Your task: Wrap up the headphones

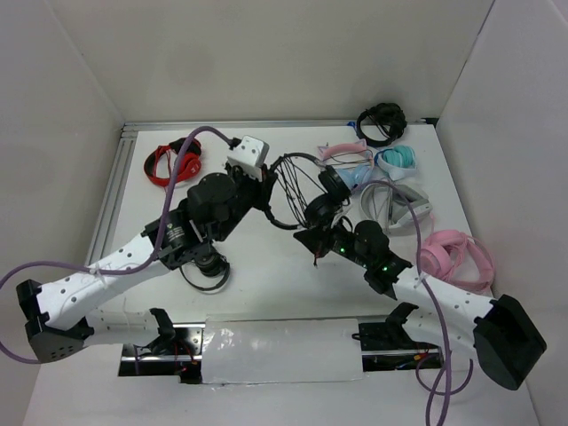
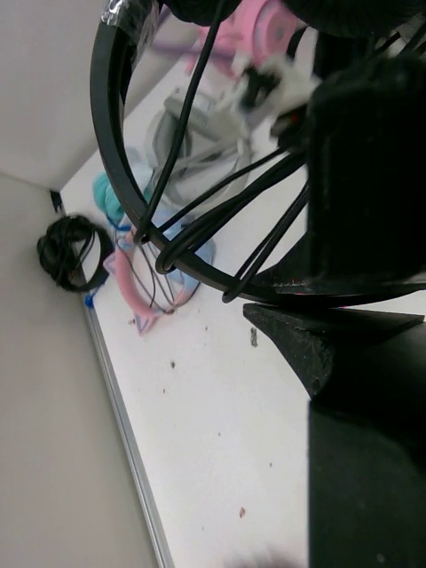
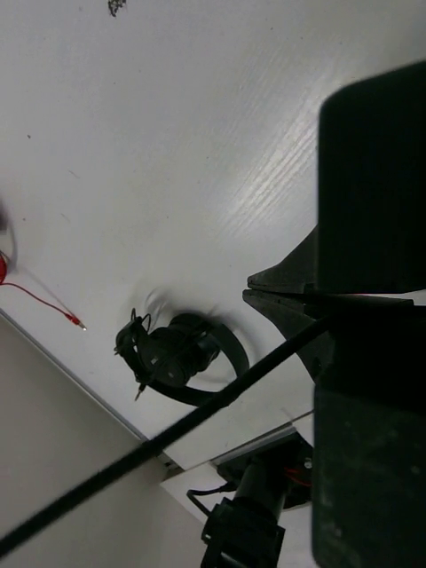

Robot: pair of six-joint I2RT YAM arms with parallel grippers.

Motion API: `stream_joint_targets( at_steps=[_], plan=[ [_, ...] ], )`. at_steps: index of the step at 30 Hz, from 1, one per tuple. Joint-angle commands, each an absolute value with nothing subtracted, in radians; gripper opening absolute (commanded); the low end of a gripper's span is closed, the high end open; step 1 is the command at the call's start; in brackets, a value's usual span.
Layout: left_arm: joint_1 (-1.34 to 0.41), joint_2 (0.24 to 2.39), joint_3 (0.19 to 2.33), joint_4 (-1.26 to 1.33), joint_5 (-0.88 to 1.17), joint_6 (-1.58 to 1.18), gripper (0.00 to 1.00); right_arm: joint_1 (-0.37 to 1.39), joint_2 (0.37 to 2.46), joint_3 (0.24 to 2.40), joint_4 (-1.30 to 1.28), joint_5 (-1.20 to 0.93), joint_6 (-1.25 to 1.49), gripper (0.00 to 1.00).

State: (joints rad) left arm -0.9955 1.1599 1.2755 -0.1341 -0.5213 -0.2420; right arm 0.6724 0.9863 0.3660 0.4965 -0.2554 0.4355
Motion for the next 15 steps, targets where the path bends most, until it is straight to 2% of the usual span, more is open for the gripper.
stream_joint_targets(
  at_steps=[1, 7, 10, 13, 15],
  plan=[
    [-0.927, 1.169, 1.292, 0.038, -0.566, -0.239, 0.0, 0.718, 0.892, 0.33, 0.456, -0.112, 0.491, 0.0],
    [-0.816, 1.255, 1.355, -0.049, -0.621, -0.281, 0.0, 0.842, 0.778, 0.374, 0.273, 0.033, 0.41, 0.0],
    [-0.769, 1.299, 1.388, -0.138, -0.611, -0.354, 0.0, 0.903, 0.778, 0.464, 0.142, 0.086, 0.364, 0.0],
    [-0.729, 1.353, 1.391, -0.204, -0.617, -0.42, 0.0, 0.94, 0.833, 0.576, -0.059, 0.053, 0.359, 0.0],
    [-0.721, 1.361, 1.369, -0.19, -0.611, -0.425, 0.0, 0.94, 0.856, 0.598, -0.087, 0.026, 0.36, 0.0]
  ],
)
